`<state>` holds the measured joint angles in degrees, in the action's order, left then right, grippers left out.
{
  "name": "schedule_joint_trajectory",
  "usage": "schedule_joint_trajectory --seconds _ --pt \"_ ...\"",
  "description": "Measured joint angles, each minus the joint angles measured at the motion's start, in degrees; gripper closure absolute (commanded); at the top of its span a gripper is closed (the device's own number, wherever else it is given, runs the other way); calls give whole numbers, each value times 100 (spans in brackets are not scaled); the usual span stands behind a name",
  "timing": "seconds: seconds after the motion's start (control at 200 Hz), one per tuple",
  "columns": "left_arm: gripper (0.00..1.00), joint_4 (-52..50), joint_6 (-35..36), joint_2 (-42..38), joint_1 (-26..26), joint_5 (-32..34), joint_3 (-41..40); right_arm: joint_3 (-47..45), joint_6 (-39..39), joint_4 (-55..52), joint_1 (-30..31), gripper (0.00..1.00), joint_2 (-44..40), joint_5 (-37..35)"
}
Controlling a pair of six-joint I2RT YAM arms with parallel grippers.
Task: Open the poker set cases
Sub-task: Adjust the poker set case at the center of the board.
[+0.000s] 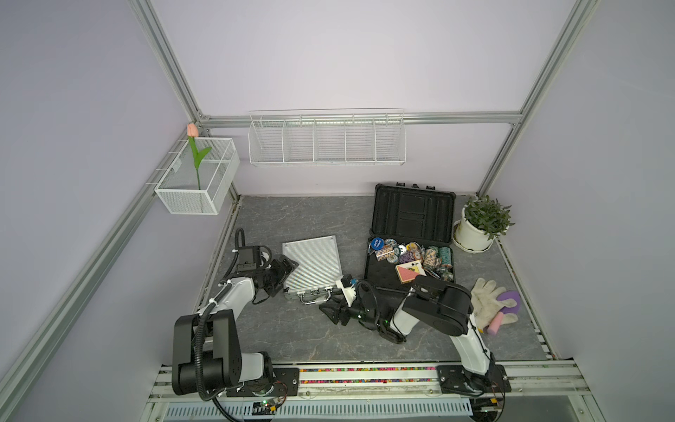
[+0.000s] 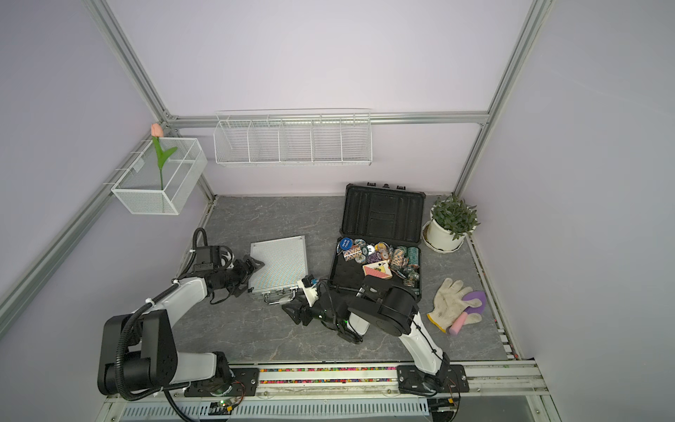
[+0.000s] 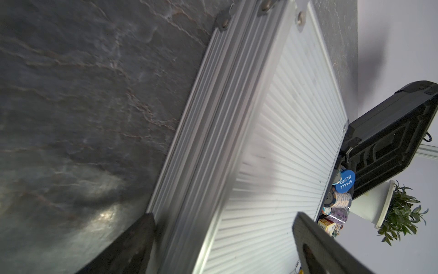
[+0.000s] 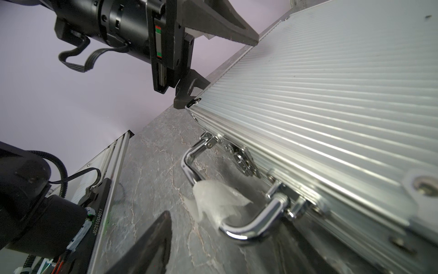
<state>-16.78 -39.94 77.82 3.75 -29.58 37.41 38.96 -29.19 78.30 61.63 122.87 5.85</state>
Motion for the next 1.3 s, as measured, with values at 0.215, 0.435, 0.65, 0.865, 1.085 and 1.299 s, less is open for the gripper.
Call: schedule_joint_trajectory --seconds 0.215,0.435,0.65,0.865,1.085,1.299 --pt "7 -776 522 -680 -11 459 522 -33 -87 74 -39 31 4 0" --pt "8 -1270 2253 -1810 -955 1781 1220 -33 -96 87 -52 31 4 2" --pt "5 -1414 5064 -2437 -3386 3388 603 -33 -107 87 -63 31 4 81" --pt "7 -1563 6734 -3104 -3779 3991 -205 -33 -111 92 -81 33 4 229" --pt "9 -1676 8332 -3748 -4079 3995 -658 -31 -131 101 -114 33 4 455" --pt "11 -1762 9226 -3947 -4216 3587 -1220 -17 -234 107 -192 32 4 640"
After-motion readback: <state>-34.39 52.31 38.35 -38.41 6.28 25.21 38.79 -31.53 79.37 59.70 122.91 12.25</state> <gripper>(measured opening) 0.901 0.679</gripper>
